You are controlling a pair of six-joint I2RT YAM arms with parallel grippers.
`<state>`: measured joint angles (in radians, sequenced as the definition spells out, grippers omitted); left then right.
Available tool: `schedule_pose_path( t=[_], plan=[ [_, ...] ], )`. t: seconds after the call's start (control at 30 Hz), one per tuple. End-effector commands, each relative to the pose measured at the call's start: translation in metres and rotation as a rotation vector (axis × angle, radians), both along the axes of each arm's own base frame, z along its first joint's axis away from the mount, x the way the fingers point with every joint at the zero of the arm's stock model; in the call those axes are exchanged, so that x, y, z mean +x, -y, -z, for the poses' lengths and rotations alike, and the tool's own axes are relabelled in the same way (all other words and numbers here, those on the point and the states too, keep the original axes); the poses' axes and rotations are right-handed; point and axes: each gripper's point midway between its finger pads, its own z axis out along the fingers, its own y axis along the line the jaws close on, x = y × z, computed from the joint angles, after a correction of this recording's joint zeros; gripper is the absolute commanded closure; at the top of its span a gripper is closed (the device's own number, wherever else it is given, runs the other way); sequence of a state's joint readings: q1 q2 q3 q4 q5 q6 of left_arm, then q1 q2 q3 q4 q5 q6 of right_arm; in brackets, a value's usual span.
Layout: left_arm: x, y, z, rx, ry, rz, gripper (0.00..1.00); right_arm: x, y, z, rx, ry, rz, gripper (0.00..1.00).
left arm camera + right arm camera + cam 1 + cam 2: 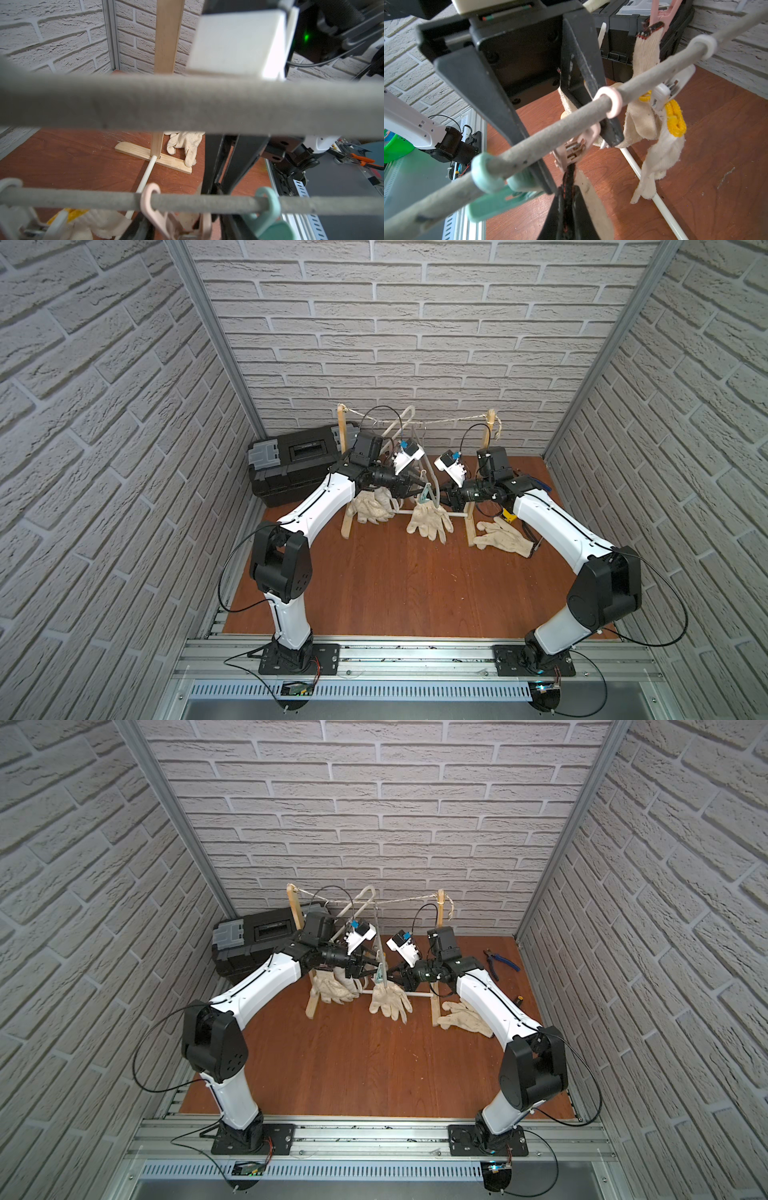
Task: Clip the gloves onto a hanger to dry
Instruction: Clamp the glove onto the hanger.
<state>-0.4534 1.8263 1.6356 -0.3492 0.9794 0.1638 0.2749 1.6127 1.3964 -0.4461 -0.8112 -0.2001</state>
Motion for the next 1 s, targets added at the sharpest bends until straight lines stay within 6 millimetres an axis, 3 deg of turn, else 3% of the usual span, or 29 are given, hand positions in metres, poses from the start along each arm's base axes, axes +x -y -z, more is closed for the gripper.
schedule_pose_path(
  t=[0.0,0.2,0.37,0.5,0.63,0.83,0.97],
  plan=[
    [0.002,-0.007,-0.010,0.004,0.044,-0.033,0.41,0.008,0.002,-0.005,0.005,0.048,0.022,0.82],
    [0.007,-0.021,-0.008,0.075,0.070,-0.122,0.29,0.012,0.020,0.012,-0.093,0.054,0.134,0.58],
    [0.006,-0.032,0.008,0.153,0.035,-0.171,0.28,0.005,0.040,0.030,-0.165,0.032,0.243,0.52],
    [0.005,-0.043,0.018,0.214,0.025,-0.233,0.27,-0.004,0.071,0.044,-0.240,-0.013,0.407,0.47],
    [-0.008,-0.043,0.022,0.215,0.010,-0.233,0.25,-0.019,0.125,0.073,-0.342,-0.149,0.690,0.45],
    [-0.033,-0.030,0.042,0.218,0.000,-0.236,0.24,-0.064,0.222,0.123,-0.373,-0.338,1.195,0.34],
    [-0.047,-0.026,0.057,0.221,-0.009,-0.263,0.20,-0.086,0.264,0.143,-0.379,-0.412,1.418,0.29]
  ],
)
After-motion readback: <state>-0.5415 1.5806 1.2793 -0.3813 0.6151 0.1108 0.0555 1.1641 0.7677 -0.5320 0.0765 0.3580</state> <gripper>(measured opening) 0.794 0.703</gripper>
